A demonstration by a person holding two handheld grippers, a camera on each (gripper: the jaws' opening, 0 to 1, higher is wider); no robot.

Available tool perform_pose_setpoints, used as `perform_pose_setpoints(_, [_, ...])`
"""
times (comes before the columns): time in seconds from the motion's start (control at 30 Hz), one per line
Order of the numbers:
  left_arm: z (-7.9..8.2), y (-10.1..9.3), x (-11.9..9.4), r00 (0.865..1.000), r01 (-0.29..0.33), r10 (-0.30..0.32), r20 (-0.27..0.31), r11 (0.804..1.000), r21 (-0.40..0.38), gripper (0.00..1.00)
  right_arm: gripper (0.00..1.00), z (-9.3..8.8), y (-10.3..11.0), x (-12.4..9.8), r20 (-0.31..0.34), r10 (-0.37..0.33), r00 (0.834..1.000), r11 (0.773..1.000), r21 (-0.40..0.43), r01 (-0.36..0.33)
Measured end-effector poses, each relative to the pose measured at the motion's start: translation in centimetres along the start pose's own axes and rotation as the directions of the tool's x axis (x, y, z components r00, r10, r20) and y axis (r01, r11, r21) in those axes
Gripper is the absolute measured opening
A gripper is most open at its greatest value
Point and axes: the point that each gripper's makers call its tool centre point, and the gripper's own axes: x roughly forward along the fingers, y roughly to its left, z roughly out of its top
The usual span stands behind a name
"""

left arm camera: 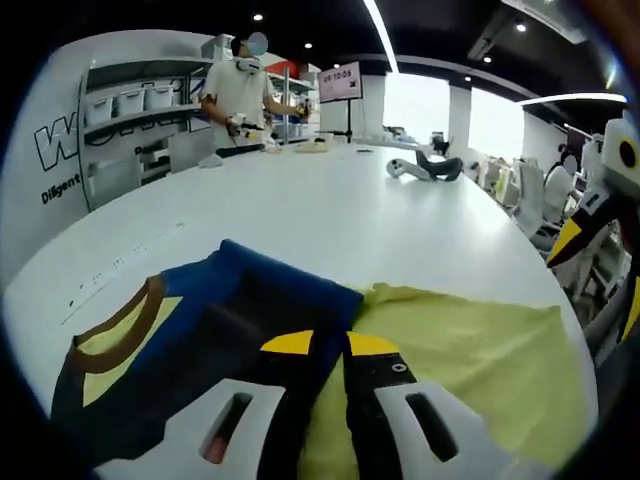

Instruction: Fold the garment on the visible template until the final outline fits inside the template.

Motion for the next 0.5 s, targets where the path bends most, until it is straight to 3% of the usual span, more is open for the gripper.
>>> perform_pose_setpoints(0.5, [-0.1, 0.3, -6.1, 0.998, -0.046, 0.048, 0.045, 0.997, -0.056, 0.14, 0.59, 0.2, -0.3, -0.2, 0.011, -0.011, 1.0, 1.0, -0.006, 0.011])
